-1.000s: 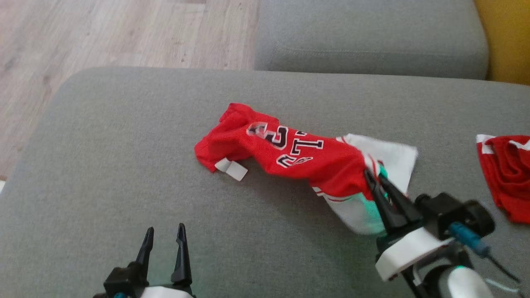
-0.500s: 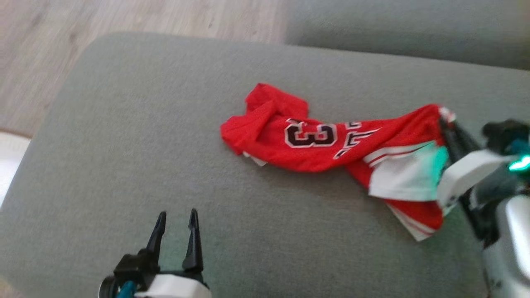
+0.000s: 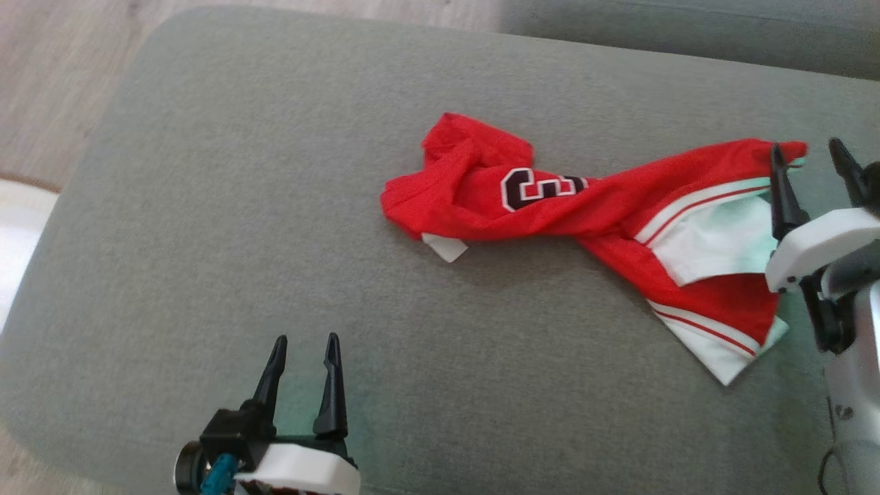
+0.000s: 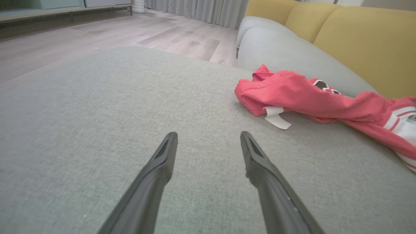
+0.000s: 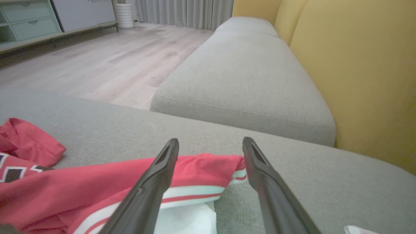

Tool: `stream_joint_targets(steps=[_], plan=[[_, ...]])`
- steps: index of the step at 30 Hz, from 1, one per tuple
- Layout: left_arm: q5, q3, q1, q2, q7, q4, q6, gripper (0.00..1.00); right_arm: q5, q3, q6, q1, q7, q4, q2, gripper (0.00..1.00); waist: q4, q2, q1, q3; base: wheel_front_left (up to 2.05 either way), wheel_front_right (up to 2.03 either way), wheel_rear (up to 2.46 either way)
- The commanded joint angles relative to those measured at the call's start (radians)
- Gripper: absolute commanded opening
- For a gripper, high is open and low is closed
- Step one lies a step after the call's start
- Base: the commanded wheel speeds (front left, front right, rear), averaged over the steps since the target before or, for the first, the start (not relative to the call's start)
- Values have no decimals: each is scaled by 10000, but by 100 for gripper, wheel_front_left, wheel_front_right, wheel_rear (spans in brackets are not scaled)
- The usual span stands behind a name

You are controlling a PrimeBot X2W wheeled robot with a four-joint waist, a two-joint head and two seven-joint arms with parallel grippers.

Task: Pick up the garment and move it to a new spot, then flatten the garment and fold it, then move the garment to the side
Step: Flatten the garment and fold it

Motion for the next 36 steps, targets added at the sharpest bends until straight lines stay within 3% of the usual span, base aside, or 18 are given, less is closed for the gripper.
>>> stream_joint_targets(steps=[1,6,14,19,28,36], plan=[[151,417,-299,-17,-122,-267,-77,100,-42,441,73,61,-381,-734,-48,100,-379,0,-1,-218,0,0,0],[223,475,-271,14,-122,-286,-101,100,209,884,73,884,-473,-1727,204,100,-864,0,-1,-421,0,0,0],[259,437,-329,98,-97,-328,-121,100,614,1027,73,2468,358,-2814,937,100,-1392,0,-1,-245,0,0,0],[285,365,-458,126,-33,-326,-133,100,1207,807,73,2338,705,-2528,1388,100,-1372,0,-1,41,0,0,0],[296,243,-632,84,-3,-232,-163,100,1973,956,73,1697,1109,-1409,1472,100,-1005,0,-1,346,0,0,0],[304,146,-708,-10,-31,-131,-189,100,2684,988,73,1054,907,-1421,1455,100,-870,0,-1,388,0,0,0]])
